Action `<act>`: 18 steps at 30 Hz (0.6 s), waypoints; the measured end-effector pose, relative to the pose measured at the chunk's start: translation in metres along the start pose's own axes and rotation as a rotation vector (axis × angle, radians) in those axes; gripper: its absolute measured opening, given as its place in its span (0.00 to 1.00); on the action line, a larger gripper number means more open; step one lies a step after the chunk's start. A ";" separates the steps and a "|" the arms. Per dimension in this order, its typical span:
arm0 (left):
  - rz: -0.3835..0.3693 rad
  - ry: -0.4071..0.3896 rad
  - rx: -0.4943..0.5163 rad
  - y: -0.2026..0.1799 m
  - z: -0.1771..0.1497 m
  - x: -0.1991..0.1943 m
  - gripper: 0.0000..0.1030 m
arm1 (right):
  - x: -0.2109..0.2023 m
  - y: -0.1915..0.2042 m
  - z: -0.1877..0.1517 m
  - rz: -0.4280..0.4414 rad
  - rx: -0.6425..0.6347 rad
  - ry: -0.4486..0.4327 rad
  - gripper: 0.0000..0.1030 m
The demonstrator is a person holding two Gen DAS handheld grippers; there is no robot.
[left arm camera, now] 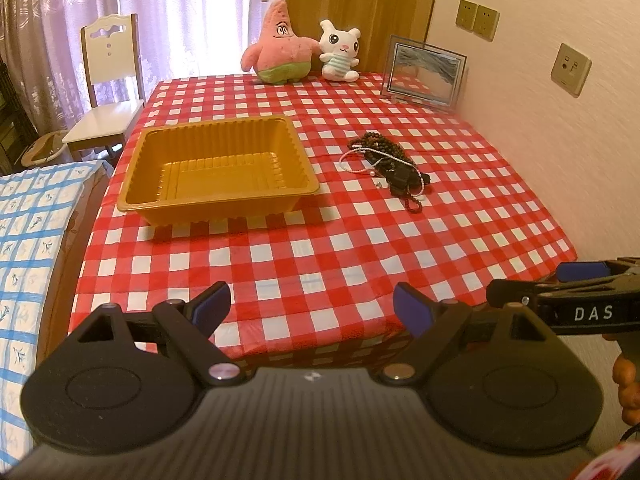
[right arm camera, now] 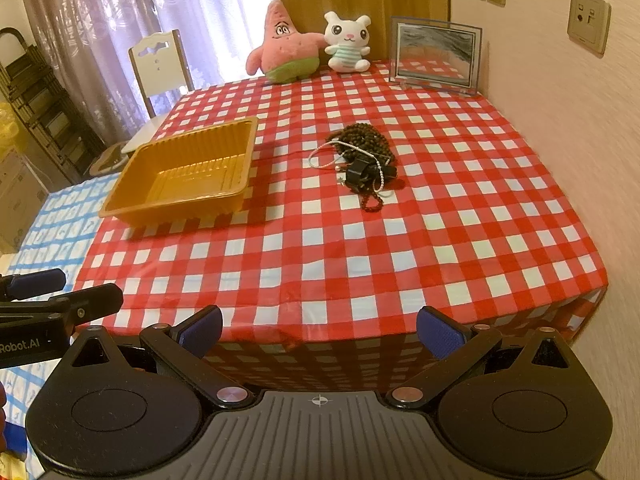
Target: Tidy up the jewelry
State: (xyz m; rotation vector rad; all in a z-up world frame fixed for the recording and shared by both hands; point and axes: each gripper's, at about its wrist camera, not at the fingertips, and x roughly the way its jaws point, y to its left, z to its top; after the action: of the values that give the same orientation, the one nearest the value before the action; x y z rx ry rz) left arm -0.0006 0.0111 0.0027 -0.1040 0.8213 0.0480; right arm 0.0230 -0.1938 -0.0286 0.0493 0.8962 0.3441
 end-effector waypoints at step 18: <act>0.001 -0.003 0.000 -0.001 -0.001 0.000 0.85 | 0.003 0.002 0.002 -0.001 -0.002 -0.004 1.00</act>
State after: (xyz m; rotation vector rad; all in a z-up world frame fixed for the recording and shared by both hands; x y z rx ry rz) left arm -0.0013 0.0096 0.0022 -0.1036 0.8184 0.0495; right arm 0.0258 -0.1913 -0.0288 0.0481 0.8920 0.3443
